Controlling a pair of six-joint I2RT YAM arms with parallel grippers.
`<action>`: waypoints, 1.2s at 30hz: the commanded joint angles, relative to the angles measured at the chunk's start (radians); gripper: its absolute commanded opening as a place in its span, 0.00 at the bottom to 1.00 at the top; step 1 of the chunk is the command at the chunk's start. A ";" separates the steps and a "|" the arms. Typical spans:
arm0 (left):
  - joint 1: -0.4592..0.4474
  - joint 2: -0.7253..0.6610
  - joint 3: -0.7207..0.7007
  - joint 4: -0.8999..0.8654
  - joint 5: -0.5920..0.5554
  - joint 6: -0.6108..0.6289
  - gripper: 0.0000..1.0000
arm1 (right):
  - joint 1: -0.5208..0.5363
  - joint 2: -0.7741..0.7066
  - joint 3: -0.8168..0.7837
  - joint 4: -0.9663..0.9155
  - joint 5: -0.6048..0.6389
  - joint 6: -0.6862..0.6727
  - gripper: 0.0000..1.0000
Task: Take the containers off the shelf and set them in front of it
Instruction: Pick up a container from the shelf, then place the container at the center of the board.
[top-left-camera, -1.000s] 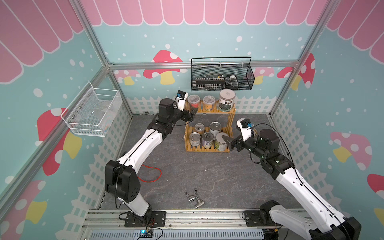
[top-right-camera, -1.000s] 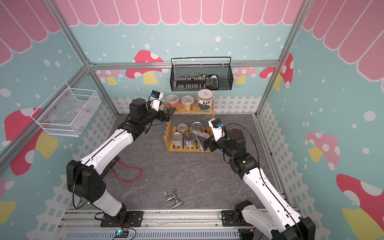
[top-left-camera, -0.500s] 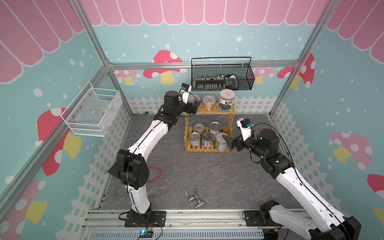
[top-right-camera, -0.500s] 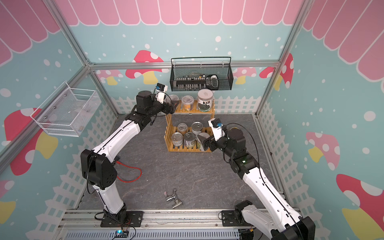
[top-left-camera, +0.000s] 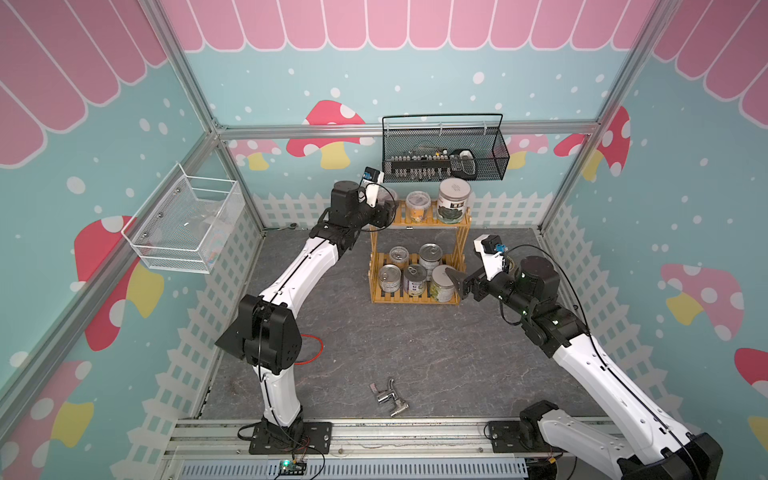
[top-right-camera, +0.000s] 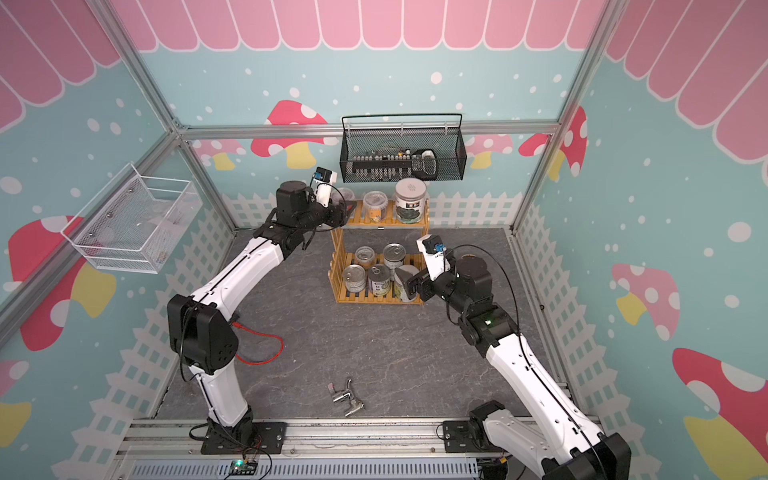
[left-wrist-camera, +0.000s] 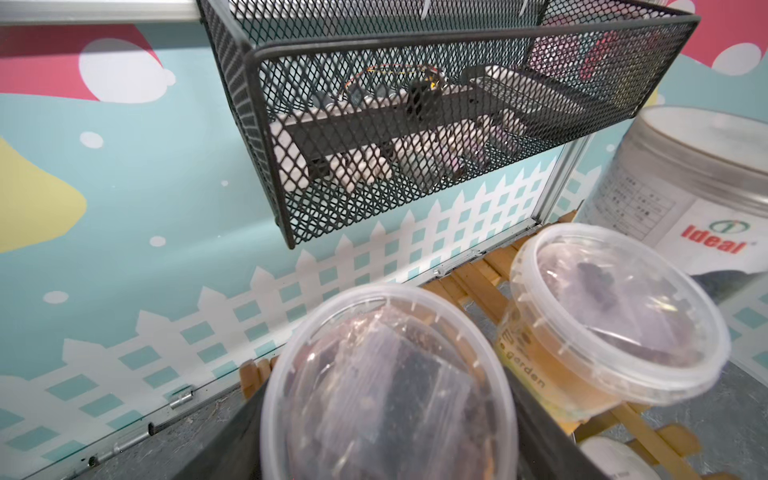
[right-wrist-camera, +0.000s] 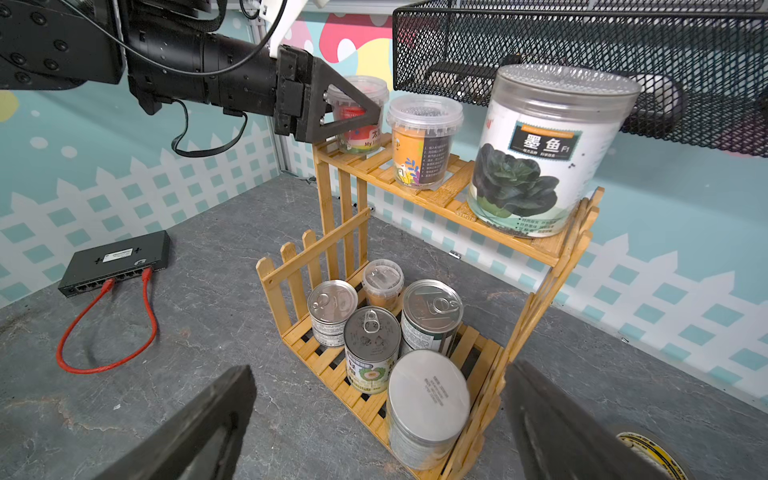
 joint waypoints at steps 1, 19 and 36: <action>0.006 -0.032 0.017 -0.015 0.017 0.011 0.63 | -0.005 0.002 0.020 0.020 0.002 -0.009 0.99; -0.131 -0.438 -0.429 0.084 -0.083 -0.004 0.62 | -0.006 0.001 0.002 0.059 -0.065 0.010 0.99; -0.388 -0.750 -1.263 0.393 -0.434 -0.311 0.60 | -0.006 0.002 -0.096 0.126 -0.115 -0.014 0.99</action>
